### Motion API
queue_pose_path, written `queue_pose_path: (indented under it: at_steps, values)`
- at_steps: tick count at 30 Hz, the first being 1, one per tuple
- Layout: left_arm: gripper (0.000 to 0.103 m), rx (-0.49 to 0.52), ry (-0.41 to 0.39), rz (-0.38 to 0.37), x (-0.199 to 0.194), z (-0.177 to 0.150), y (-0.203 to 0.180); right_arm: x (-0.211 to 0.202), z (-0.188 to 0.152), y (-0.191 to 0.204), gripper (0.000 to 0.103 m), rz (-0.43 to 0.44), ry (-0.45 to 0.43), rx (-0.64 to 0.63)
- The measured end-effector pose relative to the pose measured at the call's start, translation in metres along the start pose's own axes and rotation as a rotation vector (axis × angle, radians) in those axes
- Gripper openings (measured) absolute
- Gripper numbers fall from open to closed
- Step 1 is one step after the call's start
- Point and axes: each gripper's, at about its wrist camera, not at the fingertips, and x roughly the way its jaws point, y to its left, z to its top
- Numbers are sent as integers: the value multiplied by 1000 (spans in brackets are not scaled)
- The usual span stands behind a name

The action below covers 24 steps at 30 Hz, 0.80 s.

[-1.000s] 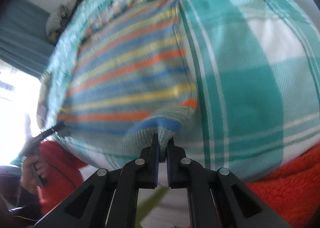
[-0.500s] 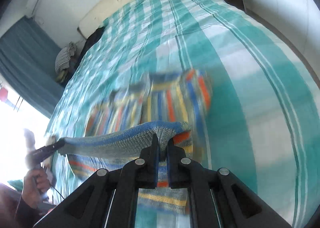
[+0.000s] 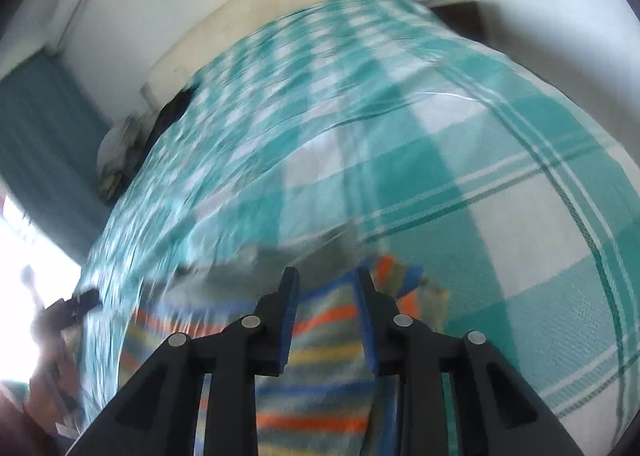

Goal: Fold small clothes
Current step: 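Grasp the sweater hem with the left tool while the right tool grasps the hem too, fold toward the collar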

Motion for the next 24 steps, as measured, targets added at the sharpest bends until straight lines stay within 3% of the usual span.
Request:
queue_pose_path:
  at_steps: [3, 4, 6, 7, 8, 9, 10, 11, 13, 14, 16, 17, 18, 19, 20, 22, 24]
  values:
    - [83, 122, 129, -115, 19, -29, -31, 11, -17, 38, 33, 132, 138, -173]
    - [85, 161, 183, -115, 35, -37, -40, 24, -23, 48, 41, 166, 203, -205]
    - [79, 228, 272, 26, 67, -52, -43, 51, -32, 57, 43, 122, 300, -245]
    - [59, 207, 283, 92, 73, -56, -34, 64, -36, 53, 41, -9, 316, -264]
    - [52, 159, 265, 89, 66, -55, -27, 66, -36, 46, 29, -103, 296, -262]
    - [53, 96, 235, 58, 52, -54, -21, 60, -34, 41, 27, -142, 270, -241]
    - [65, 50, 191, 27, 34, -54, -18, 43, -32, 38, 29, -167, 225, -222]
    - [84, 54, 143, 11, 15, -58, -22, 25, -33, 40, 31, -153, 184, -226]
    - [95, 145, 77, -13, -12, -73, -41, -5, -45, 48, 42, -44, 167, -261]
    - [95, 208, 79, -18, -16, -86, -52, -16, -57, 51, 46, 17, 184, -270]
    - [94, 265, 167, 45, -1, -108, -55, -25, -87, 48, 49, 75, 240, -286]
    - [84, 257, 246, 120, 13, -122, -45, -23, -106, 40, 49, 35, 289, -308]
    - [80, 229, 283, 157, 17, -131, -34, -19, -123, 29, 46, -38, 336, -323]
    - [80, 179, 269, 147, 8, -137, -23, -23, -139, 13, 35, -95, 350, -312]
    - [81, 116, 226, 138, -13, -142, -14, -41, -144, 4, 34, -97, 301, -284]
    - [87, 52, 174, 128, -48, -153, -10, -75, -153, 5, 46, -228, 242, -287]
    - [91, 39, 121, 103, -75, -164, -19, -107, -162, 14, 54, -235, 156, -290]
